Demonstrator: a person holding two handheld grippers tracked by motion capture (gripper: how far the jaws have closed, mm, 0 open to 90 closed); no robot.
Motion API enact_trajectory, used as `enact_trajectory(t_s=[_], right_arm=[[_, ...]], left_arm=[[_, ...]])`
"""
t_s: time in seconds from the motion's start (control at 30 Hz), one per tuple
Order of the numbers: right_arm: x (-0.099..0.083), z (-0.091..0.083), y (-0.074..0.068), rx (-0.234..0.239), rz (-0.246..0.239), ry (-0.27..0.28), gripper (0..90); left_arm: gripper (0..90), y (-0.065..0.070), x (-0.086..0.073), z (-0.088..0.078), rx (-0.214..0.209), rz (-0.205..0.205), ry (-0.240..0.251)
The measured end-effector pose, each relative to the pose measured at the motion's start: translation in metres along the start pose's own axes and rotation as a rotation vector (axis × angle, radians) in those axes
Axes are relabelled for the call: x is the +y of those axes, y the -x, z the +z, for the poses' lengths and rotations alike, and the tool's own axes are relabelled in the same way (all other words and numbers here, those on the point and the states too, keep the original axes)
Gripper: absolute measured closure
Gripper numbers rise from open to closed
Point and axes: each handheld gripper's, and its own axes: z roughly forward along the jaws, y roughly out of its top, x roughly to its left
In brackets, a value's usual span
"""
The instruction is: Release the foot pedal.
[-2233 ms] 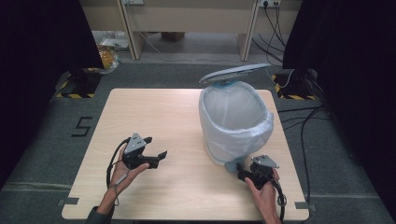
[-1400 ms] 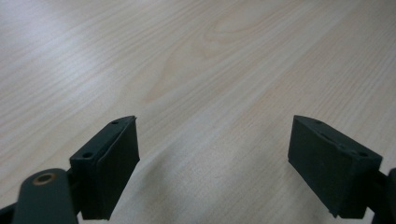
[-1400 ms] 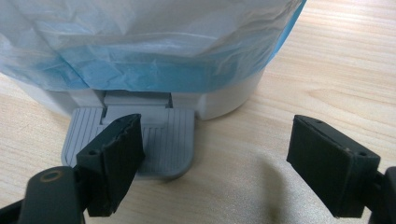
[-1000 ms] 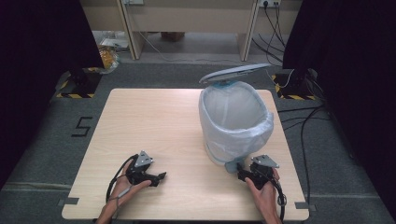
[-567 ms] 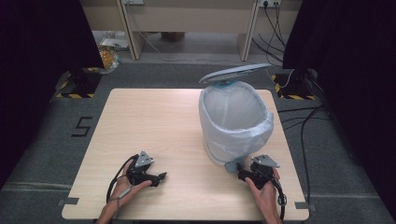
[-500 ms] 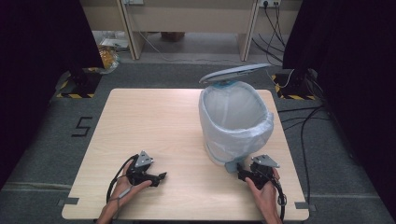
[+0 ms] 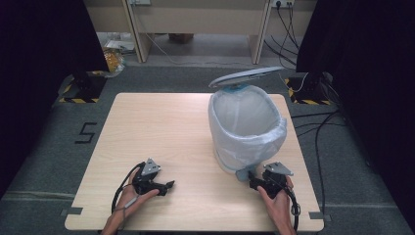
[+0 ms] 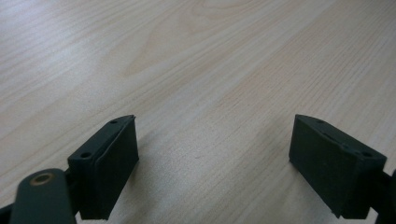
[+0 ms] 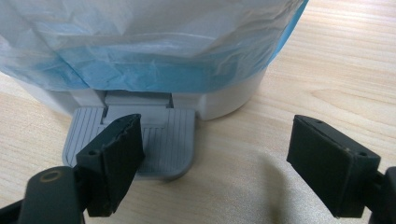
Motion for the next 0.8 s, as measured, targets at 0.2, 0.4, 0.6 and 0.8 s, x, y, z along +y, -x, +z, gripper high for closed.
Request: enact_trajectory(t_s=[0.2,0.4,0.6,0.8], right_arm=[[-0.0001,-0.0002,-0.0007,-0.006,-0.003,0.0,18.3],[0.0,-0.0005,-0.0004,-0.006,-0.008,0.005,18.1],[0.0002,-0.0016,0.0016,0.008,0.009,0.015,17.6],[0.0009,-0.0025,0.0018,0.011,0.012,0.018,17.6]], left_arm=[[14.7,0.0,0.0,0.0001,0.0,-0.001,0.002],[14.7,0.0,0.0,0.0002,0.0,-0.001,0.002],[14.7,0.0,0.0,0.0001,0.0,-0.001,0.002],[14.7,0.0,0.0,0.0001,0.0,0.0,0.002]])
